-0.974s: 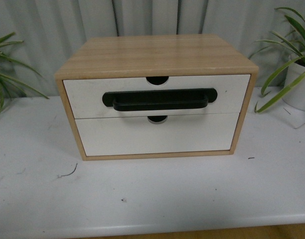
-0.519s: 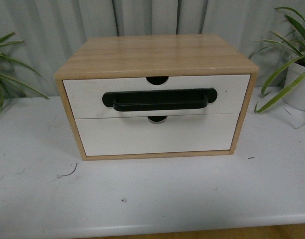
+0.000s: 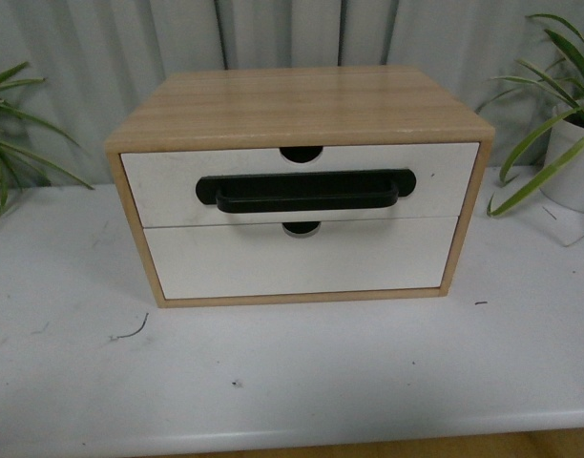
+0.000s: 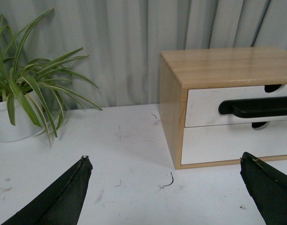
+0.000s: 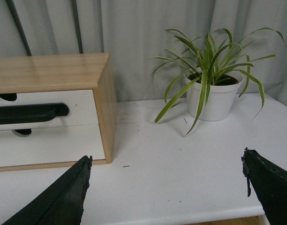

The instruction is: Pull drawer

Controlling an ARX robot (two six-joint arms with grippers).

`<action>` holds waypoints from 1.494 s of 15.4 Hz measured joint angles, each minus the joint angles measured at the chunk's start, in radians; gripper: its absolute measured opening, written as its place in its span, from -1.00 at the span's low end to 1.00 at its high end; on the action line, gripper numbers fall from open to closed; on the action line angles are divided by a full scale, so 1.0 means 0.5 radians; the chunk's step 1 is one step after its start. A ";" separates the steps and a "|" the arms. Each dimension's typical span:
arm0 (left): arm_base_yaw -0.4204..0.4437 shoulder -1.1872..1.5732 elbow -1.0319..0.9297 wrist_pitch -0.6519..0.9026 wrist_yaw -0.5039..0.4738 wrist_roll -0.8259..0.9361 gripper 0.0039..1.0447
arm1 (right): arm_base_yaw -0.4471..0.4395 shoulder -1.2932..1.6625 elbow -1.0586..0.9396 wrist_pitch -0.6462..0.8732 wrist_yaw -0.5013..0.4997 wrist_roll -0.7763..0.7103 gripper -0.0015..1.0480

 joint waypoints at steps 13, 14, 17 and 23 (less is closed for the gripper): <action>-0.341 1.571 0.607 0.243 0.873 0.726 0.88 | 0.275 1.746 0.862 -0.105 -0.011 -0.507 0.88; -0.383 1.789 0.731 0.175 0.897 0.986 0.88 | 0.276 1.894 0.965 -0.145 -0.098 -0.690 0.88; -0.483 2.274 1.097 -0.046 0.871 1.626 0.88 | 0.318 2.261 1.247 -0.396 -0.292 -1.138 0.88; -0.608 2.933 1.765 -0.378 0.635 2.348 0.88 | 0.275 2.731 1.685 -0.776 -0.546 -1.724 0.88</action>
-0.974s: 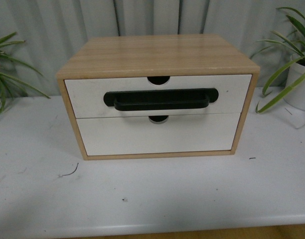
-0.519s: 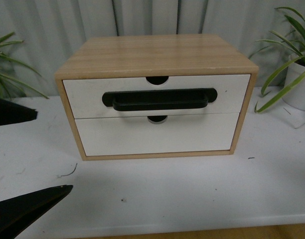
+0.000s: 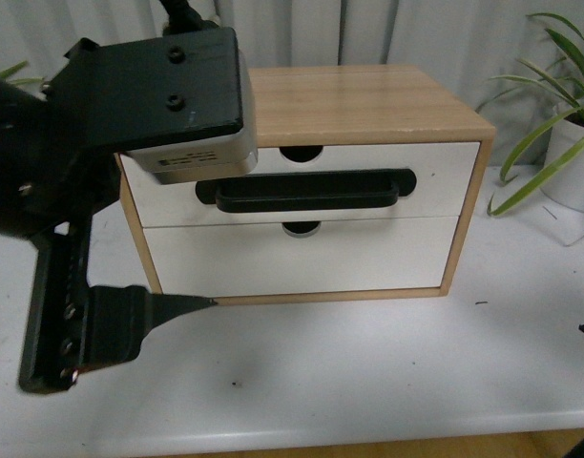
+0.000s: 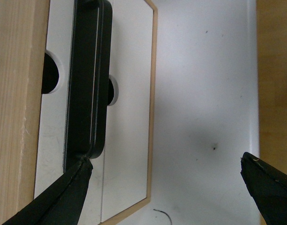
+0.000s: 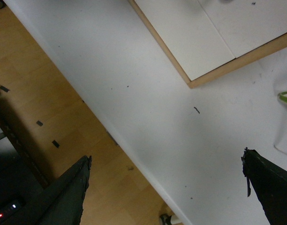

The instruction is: Pull drawer

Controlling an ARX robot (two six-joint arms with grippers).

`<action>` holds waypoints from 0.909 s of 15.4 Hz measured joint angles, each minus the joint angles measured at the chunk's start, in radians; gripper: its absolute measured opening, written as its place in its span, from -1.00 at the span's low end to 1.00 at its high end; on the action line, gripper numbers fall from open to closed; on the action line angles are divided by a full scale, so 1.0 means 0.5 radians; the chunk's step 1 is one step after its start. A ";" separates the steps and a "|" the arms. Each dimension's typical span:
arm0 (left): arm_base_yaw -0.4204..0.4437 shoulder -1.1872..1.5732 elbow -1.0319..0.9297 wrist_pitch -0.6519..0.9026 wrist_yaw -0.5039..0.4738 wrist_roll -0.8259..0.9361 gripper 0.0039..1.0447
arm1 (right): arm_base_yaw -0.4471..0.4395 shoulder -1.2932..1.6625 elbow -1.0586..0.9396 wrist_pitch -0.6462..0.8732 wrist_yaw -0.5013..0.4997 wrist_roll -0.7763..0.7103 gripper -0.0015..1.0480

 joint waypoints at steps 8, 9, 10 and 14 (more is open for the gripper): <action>-0.034 0.593 0.526 -0.140 -0.292 0.236 0.88 | -0.015 0.089 0.217 -0.211 -0.208 -0.217 0.88; -0.031 0.641 0.559 -0.161 -0.308 0.234 0.88 | -0.014 0.101 0.238 -0.219 -0.224 -0.218 0.88; -0.031 0.680 0.582 -0.128 -0.336 0.235 0.88 | -0.013 0.102 0.249 -0.222 -0.231 -0.218 0.88; -0.012 0.766 0.632 -0.130 -0.365 0.282 0.88 | -0.002 0.107 0.278 -0.241 -0.243 -0.218 0.88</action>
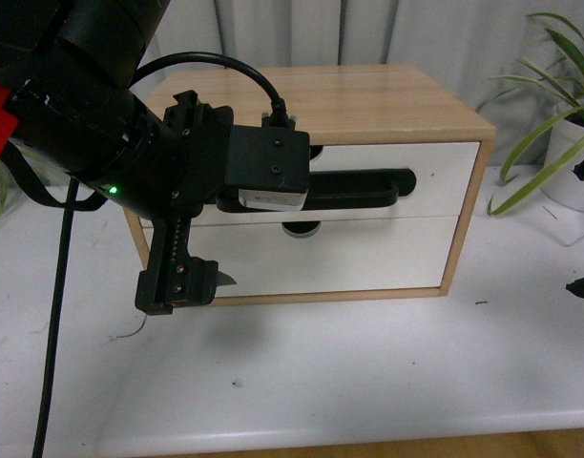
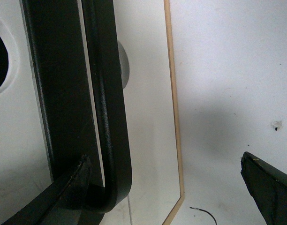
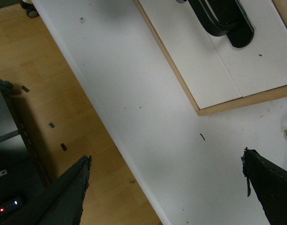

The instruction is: Pull drawer

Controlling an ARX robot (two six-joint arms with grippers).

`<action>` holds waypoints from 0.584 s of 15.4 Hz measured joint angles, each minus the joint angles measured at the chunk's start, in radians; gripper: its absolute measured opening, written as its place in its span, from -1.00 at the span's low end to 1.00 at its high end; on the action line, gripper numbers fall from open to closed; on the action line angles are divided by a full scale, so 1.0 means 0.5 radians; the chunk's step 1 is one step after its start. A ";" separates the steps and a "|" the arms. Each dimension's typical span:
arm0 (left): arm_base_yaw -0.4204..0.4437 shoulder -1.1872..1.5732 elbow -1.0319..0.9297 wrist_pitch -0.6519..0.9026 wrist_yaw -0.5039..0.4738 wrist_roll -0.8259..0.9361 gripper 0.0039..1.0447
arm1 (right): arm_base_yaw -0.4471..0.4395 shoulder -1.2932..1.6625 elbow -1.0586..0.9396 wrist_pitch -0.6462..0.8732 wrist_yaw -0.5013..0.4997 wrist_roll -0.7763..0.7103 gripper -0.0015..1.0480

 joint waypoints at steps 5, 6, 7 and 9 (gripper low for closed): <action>-0.001 0.008 0.028 -0.076 0.031 0.040 0.88 | 0.098 0.388 0.336 -0.157 -0.130 -0.050 0.88; -0.024 0.008 0.028 -0.076 0.011 0.041 0.88 | 0.133 0.492 0.445 -0.190 -0.108 -0.066 0.88; -0.045 0.015 0.028 -0.097 -0.015 0.045 0.88 | 0.163 0.602 0.562 -0.220 -0.082 -0.091 0.88; -0.059 0.041 0.032 -0.101 -0.046 0.069 0.88 | 0.209 0.771 0.726 -0.239 -0.044 -0.116 0.88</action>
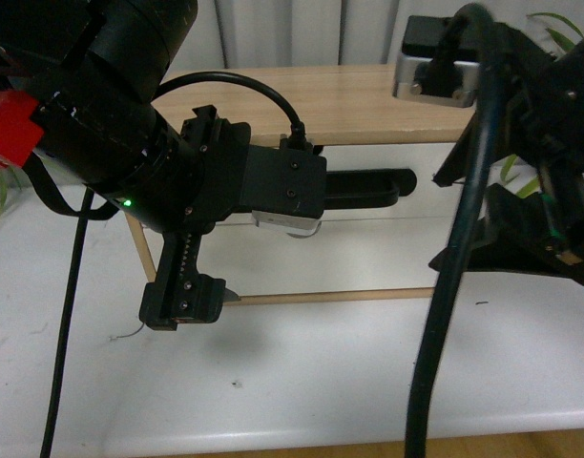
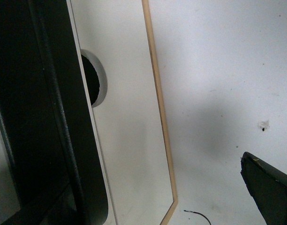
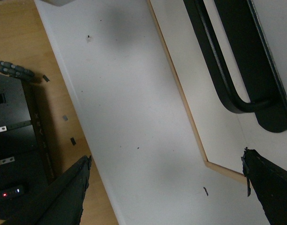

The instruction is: Pull drawer

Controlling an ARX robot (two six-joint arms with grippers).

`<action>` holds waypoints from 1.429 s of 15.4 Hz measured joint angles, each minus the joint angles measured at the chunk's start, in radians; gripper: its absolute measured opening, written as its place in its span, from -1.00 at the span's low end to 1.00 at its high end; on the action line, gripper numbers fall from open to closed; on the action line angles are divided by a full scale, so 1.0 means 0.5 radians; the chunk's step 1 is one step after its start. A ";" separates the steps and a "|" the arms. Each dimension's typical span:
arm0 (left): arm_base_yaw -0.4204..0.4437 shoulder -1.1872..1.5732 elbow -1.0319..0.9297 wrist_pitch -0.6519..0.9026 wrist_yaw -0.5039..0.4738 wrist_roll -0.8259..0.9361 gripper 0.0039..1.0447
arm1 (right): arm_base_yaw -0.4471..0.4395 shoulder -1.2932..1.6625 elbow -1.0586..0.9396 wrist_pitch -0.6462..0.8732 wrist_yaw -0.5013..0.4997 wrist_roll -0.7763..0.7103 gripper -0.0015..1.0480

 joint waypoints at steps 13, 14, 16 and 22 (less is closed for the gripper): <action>0.072 0.020 0.057 -0.040 0.101 0.043 0.88 | 0.122 0.469 0.505 -0.124 0.018 -0.055 0.88; 0.072 0.020 0.057 -0.040 0.101 0.044 0.88 | 0.124 0.485 0.522 -0.117 0.021 -0.056 0.88; 0.072 0.020 0.058 -0.062 0.102 0.066 0.88 | 0.137 0.505 0.565 -0.192 0.040 -0.082 0.88; 0.034 -0.053 0.024 -0.257 0.118 0.153 0.88 | 0.172 0.434 0.469 -0.358 0.038 -0.238 0.88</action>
